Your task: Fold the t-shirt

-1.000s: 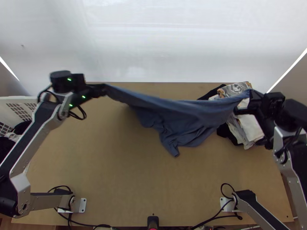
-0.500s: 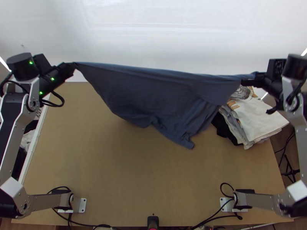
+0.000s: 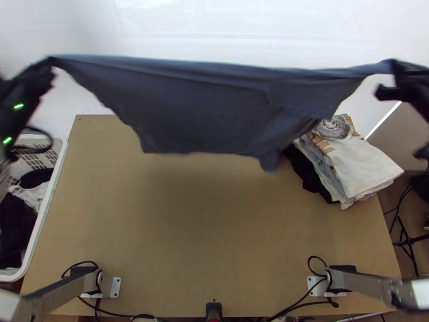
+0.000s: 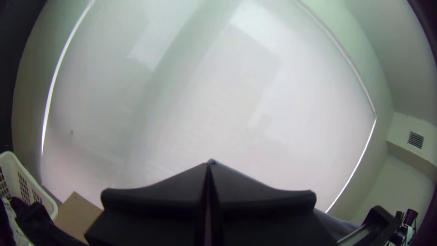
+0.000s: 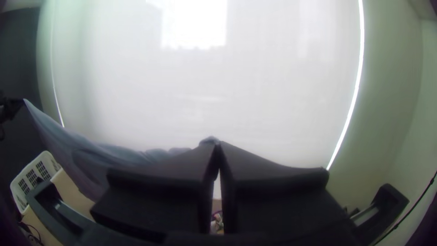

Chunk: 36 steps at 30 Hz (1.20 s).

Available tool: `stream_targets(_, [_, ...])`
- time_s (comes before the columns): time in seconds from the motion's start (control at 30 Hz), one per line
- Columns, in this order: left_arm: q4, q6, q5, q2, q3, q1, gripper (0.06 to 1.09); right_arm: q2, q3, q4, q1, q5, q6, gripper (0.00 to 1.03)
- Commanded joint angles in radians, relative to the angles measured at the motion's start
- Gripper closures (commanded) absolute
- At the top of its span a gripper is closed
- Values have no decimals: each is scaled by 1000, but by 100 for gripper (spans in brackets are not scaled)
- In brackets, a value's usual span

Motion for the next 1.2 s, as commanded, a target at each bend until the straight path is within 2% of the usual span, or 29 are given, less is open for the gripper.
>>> stream_targets(0.0, [57,33,-74,-228,-15,11,105,-223,43,17,2,-78,24,100])
stream_targets(0.23, [-54,41,-64,-459,-38,83,105,-388,84,-155,2,-75,6,100])
stream_targets(0.37, [-54,119,-58,-587,-155,96,105,-445,86,-215,3,-75,-5,100])
stream_targets(0.63, [-133,151,-41,-681,-221,103,105,-473,47,-319,3,-77,3,100])
stream_targets(0.87, [-268,156,29,-755,-301,103,105,-611,-243,-431,63,-82,55,100])
stream_targets(1.0, [-342,160,98,-862,-522,103,105,-707,-536,-489,128,-80,113,100])
stream_targets(1.07, [-371,171,123,-922,-640,103,105,-744,-674,-491,134,-80,112,100])
stream_targets(1.1, [-388,176,167,-942,-689,103,105,-760,-738,-480,143,-80,108,100])
stream_targets(1.17, [-389,223,192,-972,-784,103,105,-772,-832,-456,161,-80,104,100])
